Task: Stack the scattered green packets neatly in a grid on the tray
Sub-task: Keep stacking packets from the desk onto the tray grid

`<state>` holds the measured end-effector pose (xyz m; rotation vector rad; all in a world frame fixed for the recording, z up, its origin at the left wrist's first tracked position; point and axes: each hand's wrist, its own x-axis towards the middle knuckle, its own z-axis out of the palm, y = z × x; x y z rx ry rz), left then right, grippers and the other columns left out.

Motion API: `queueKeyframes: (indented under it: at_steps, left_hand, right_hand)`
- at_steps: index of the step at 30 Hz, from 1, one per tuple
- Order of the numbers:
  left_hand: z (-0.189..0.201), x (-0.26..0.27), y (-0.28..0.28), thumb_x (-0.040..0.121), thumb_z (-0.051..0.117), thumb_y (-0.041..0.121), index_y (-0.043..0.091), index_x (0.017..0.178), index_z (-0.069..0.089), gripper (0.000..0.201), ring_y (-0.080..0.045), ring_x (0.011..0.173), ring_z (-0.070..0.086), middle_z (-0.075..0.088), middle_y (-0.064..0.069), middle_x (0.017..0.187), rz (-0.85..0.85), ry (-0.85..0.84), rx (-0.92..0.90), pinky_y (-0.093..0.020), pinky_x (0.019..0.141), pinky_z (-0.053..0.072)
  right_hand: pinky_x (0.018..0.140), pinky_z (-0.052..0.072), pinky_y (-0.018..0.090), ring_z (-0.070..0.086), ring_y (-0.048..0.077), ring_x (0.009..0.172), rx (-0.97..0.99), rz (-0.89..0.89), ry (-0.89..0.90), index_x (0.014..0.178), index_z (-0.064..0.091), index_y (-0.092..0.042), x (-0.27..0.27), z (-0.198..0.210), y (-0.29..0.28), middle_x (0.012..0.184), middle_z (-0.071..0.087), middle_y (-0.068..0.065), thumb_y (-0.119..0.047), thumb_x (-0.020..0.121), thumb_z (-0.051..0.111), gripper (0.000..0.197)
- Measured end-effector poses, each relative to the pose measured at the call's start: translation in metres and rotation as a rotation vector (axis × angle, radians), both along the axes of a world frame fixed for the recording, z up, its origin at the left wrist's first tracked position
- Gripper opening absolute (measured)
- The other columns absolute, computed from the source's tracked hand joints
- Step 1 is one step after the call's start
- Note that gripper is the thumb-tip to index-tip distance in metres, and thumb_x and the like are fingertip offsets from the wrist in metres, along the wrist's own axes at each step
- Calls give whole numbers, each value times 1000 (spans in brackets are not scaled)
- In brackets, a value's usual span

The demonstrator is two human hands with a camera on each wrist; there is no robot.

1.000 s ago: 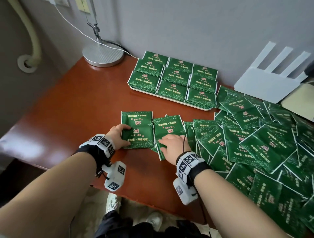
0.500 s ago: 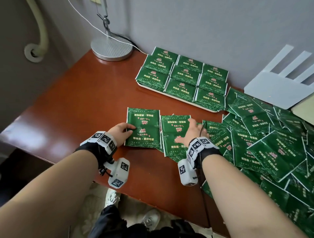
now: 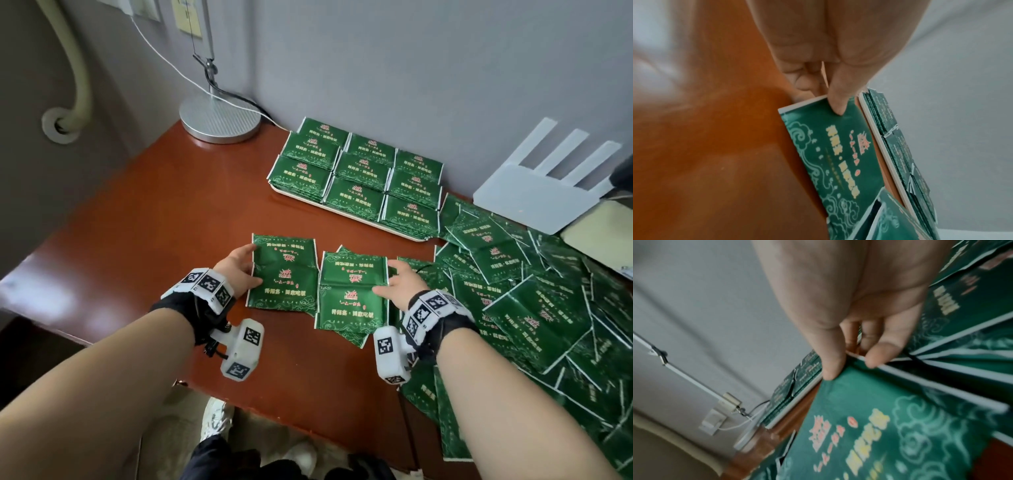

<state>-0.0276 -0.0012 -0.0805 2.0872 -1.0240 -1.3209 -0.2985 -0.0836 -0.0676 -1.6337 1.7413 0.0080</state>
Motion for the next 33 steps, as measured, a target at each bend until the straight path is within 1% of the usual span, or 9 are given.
queueKeyframes:
  at_steps: [2, 5, 9, 12, 16, 19, 22, 27, 33]
  left_hand:
    - [8, 0, -1, 85, 58, -3, 24, 141, 34, 67, -21, 110, 57, 55, -7, 129, -8, -62, -30, -25, 86, 48]
    - [19, 1, -4, 82, 59, -3, 26, 133, 45, 60, -21, 94, 61, 59, -4, 119, -4, -142, -113, -19, 71, 52]
    - [28, 0, -6, 82, 62, 3, 24, 129, 50, 53, -20, 93, 60, 61, -6, 116, -5, -215, -188, -22, 76, 46]
    - [24, -3, -2, 83, 63, 10, 24, 126, 54, 46, -17, 89, 58, 62, -5, 116, -91, -314, -140, -21, 75, 44]
    - [14, -1, 1, 87, 62, 24, 19, 119, 62, 33, -23, 99, 59, 59, -8, 117, -156, -435, -64, -23, 77, 42]
    - [16, 1, 2, 88, 58, 34, 16, 123, 58, 38, -21, 111, 49, 44, -7, 128, -153, -475, -36, -25, 89, 40]
    - [21, 2, -1, 89, 59, 26, 18, 121, 60, 33, -20, 103, 54, 54, -4, 124, -161, -441, -94, -23, 81, 40]
    - [11, 3, -2, 89, 58, 11, 19, 114, 62, 27, -8, 57, 54, 60, 2, 72, -62, -195, -143, -8, 45, 45]
    - [-2, -1, -13, 88, 58, 9, 12, 113, 61, 25, -12, 68, 58, 61, -4, 79, -53, -103, -105, -13, 55, 47]
  right_hand:
    - [84, 52, 34, 59, 31, 104, -27, -13, -140, 145, 20, -19, -4, 8, 0, 135, 44, 26, -12, 89, 58, 68]
    - [79, 54, 29, 62, 20, 93, -77, -59, -336, 146, 18, -31, -11, 20, -1, 147, 29, 19, -10, 91, 53, 68]
    - [76, 43, 20, 49, 0, 79, -267, 116, -200, 140, 35, -27, -21, 21, 6, 146, 37, 2, -17, 88, 60, 59]
    - [95, 40, 30, 52, 19, 110, -273, 110, -18, 130, 50, -21, -25, 11, 16, 136, 44, 7, -11, 87, 60, 46]
    - [79, 39, 23, 48, 18, 94, -330, 65, 66, 108, 65, -20, -27, 3, 23, 121, 47, 7, -17, 88, 59, 22]
    - [86, 34, 21, 47, 20, 106, -376, 33, 1, 111, 64, -12, -27, 8, 19, 121, 47, 7, -22, 88, 60, 26]
    - [98, 38, 31, 54, 27, 113, -319, 59, -42, 124, 54, -5, -24, 9, 15, 129, 51, 10, -22, 91, 56, 37]
    - [76, 45, 28, 57, 20, 80, -243, 35, -29, 123, 51, -14, -16, -1, 21, 121, 59, 6, -12, 90, 56, 33]
    - [82, 46, 33, 57, 22, 87, -222, -147, -136, 121, 50, -15, -19, -10, 20, 123, 57, 6, -12, 86, 62, 37]
